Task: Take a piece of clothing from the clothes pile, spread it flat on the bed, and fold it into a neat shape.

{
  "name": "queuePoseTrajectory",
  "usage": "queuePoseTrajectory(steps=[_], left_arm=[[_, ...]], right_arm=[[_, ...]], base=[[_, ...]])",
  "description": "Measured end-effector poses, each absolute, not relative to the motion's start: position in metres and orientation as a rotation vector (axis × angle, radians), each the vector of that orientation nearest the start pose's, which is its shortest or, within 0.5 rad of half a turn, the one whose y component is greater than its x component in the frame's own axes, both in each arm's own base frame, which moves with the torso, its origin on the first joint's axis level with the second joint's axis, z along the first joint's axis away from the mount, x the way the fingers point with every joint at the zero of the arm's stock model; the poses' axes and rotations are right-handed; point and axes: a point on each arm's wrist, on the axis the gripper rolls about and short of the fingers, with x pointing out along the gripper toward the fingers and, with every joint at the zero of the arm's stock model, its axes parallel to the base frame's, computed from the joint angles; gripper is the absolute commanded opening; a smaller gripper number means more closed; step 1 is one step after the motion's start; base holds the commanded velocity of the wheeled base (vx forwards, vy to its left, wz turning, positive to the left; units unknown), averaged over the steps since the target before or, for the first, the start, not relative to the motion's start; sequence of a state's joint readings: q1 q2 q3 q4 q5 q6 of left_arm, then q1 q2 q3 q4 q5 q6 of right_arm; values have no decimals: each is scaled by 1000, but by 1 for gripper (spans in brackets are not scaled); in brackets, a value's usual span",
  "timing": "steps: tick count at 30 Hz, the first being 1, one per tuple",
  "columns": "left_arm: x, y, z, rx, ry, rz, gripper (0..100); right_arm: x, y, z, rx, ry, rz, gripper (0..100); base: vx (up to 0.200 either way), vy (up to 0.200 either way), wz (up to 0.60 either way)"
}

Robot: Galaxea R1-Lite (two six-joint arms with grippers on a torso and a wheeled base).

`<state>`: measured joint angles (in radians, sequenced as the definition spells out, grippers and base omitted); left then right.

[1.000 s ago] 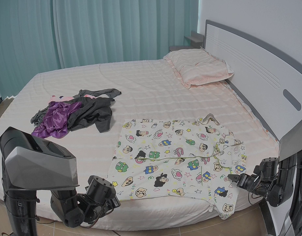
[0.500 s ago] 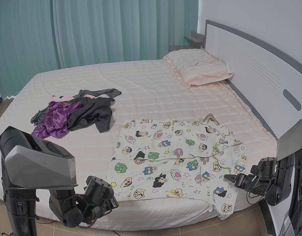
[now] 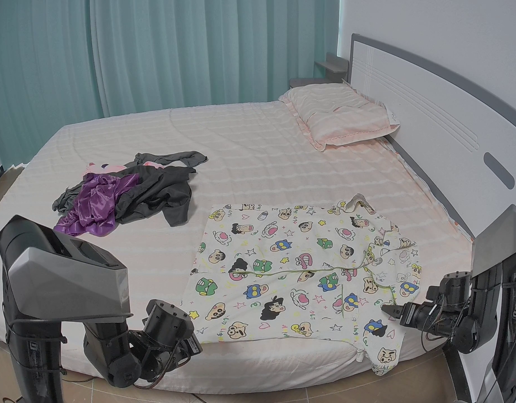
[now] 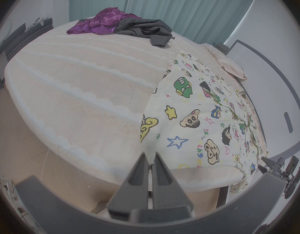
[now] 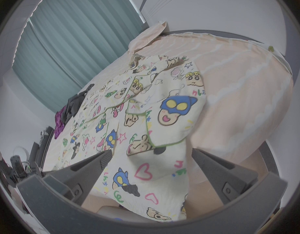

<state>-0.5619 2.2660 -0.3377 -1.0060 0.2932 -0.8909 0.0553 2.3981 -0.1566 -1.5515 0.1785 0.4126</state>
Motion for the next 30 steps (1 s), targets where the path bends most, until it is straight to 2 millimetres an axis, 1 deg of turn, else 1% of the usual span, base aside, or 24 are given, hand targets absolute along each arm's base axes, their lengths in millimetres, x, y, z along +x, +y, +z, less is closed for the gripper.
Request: queuePoseTrajectory(steps=[6, 7, 10, 17, 21, 25, 30], left_arm=[[226, -135, -41, -450, 872, 139, 0], [226, -135, -42, -450, 873, 139, 0], [226, -135, -42, -450, 874, 139, 0], [226, -135, -43, -450, 879, 141, 0], [225, -136, -45, -446, 884, 140, 0], [224, -137, -46, -439, 889, 136, 0], [220, -139, -47, -426, 900, 126, 0]], right_arm=[[253, 22, -65, 396, 769, 75, 100], [254, 23, -67, 394, 773, 74, 0], [254, 23, -69, 395, 776, 71, 0], [255, 23, -62, 411, 756, 72, 0], [253, 19, -56, 434, 746, 57, 0], [251, 11, -47, 456, 721, 48, 0], [243, 5, -40, 450, 724, 58, 0]], base=[[0, 0, 0], [0, 0, 0], [0, 0, 0], [0, 0, 0], [0, 0, 0], [0, 0, 0], [0, 0, 0]])
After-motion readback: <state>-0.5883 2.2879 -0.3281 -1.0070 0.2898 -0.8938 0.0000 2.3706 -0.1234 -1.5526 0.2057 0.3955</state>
